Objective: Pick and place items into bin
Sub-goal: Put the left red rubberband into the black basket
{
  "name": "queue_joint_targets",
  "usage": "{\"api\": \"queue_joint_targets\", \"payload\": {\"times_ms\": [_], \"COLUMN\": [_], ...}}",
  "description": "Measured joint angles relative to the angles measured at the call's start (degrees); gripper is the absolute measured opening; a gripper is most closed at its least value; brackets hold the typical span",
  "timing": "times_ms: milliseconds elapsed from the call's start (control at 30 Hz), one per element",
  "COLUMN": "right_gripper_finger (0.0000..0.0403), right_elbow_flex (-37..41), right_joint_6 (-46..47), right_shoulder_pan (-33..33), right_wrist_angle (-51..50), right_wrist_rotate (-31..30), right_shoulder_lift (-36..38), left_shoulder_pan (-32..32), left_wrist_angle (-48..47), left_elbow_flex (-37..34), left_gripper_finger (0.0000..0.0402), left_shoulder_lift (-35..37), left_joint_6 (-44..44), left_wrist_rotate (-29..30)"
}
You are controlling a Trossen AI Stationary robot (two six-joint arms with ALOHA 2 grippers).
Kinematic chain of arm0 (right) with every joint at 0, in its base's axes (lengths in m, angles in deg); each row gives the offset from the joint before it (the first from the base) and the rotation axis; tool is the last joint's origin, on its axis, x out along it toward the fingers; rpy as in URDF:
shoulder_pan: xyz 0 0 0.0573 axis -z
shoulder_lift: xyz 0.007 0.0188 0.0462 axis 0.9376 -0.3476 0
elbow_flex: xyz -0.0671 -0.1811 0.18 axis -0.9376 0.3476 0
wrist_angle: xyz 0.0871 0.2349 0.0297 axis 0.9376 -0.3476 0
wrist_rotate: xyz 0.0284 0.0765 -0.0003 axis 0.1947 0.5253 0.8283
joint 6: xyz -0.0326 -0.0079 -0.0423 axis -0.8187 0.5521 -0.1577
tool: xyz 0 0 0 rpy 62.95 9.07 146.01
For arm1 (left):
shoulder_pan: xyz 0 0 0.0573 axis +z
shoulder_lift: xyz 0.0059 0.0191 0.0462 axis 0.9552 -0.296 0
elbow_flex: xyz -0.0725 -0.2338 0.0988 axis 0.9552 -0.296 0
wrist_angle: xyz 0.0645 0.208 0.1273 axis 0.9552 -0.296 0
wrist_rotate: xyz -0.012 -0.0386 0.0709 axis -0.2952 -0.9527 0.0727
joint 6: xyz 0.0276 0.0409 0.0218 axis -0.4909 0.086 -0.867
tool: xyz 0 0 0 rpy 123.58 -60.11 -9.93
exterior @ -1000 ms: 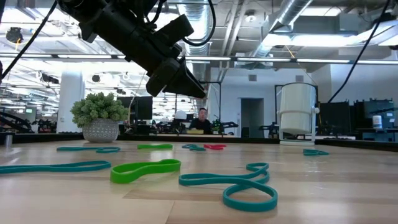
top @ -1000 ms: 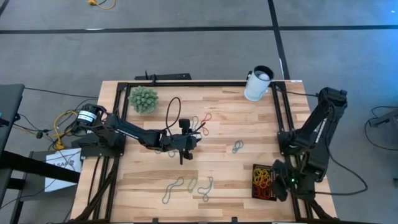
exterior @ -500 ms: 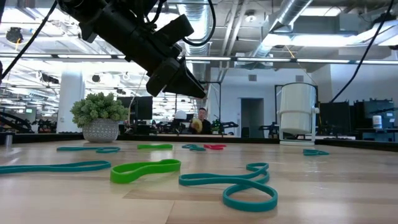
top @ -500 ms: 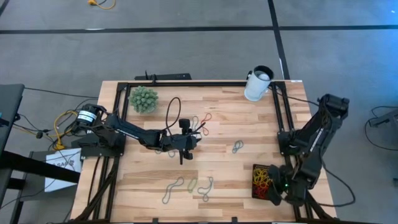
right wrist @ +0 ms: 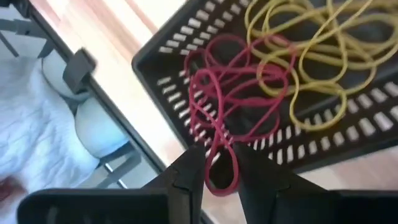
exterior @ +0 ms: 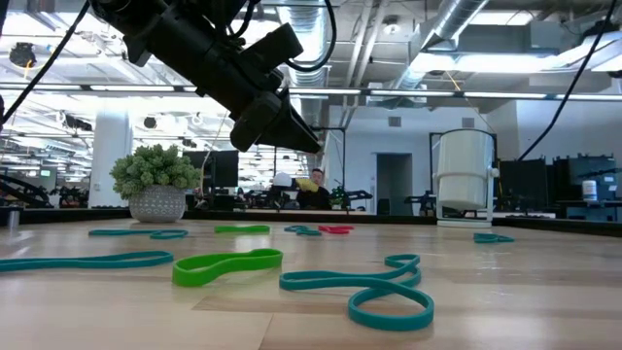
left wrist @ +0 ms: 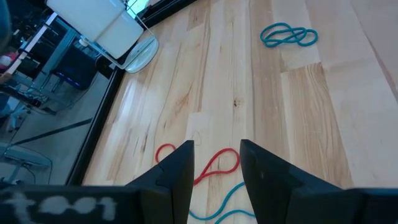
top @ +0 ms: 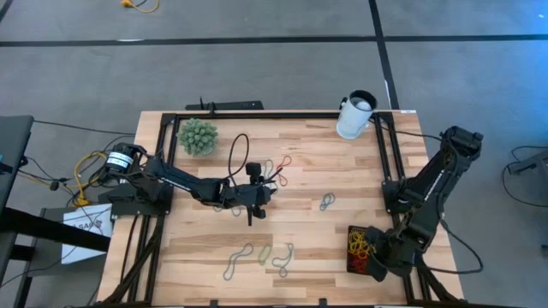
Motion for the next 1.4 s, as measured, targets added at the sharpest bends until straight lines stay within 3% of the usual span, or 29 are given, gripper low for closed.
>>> {"api": "queue_joint_targets", "payload": {"times_ms": [267, 400, 467, 600, 767, 933, 1133, 1400], "right_gripper_finger": [0.0078, 0.0078, 0.0078, 0.0078, 0.0078, 0.0078, 0.0078, 0.0078], "right_elbow_flex": [0.00, 0.00, 0.01, 0.01, 0.00, 0.00, 0.00, 0.00], "right_joint_6": [-5.83, -11.01, -9.94, -4.64, -5.31, -11.02, -10.63, -16.92], "right_shoulder_pan": [8.87, 11.98, 11.82, 11.90, 13.67, 14.93, 14.95, 15.86], "right_wrist_angle": [0.98, 0.62, -0.56, 2.83, 3.65, 3.69, 3.67, 3.43], "right_wrist_rotate": [1.56, 13.99, 16.84, 16.41, 15.53, 19.28, 22.27, 20.92], "right_shoulder_lift": [-1.18, -1.31, -1.23, -1.25, -1.27, -1.29, -1.29, -1.29], "left_shoulder_pan": [0.00, 0.00, 0.00, 0.00, 0.04, 0.04, 0.04, 0.04], "left_wrist_angle": [0.00, 0.00, 0.00, 0.00, 0.00, 0.00, 0.00, -0.02], "left_elbow_flex": [0.00, 0.00, 0.00, 0.00, 0.00, 0.00, 0.00, 0.00], "left_gripper_finger": [0.0122, 0.0122, 0.0122, 0.0122, 0.0122, 0.0122, 0.0122, 0.0122], "left_shoulder_lift": [0.00, 0.00, 0.00, 0.00, 0.00, 0.00, 0.00, 0.00], "left_joint_6": [0.00, -0.04, -0.07, -0.27, -0.47, -0.48, -0.46, -0.44], "left_wrist_rotate": [0.04, 0.06, 0.06, 0.06, 0.07, 0.06, 0.06, 0.06]}}
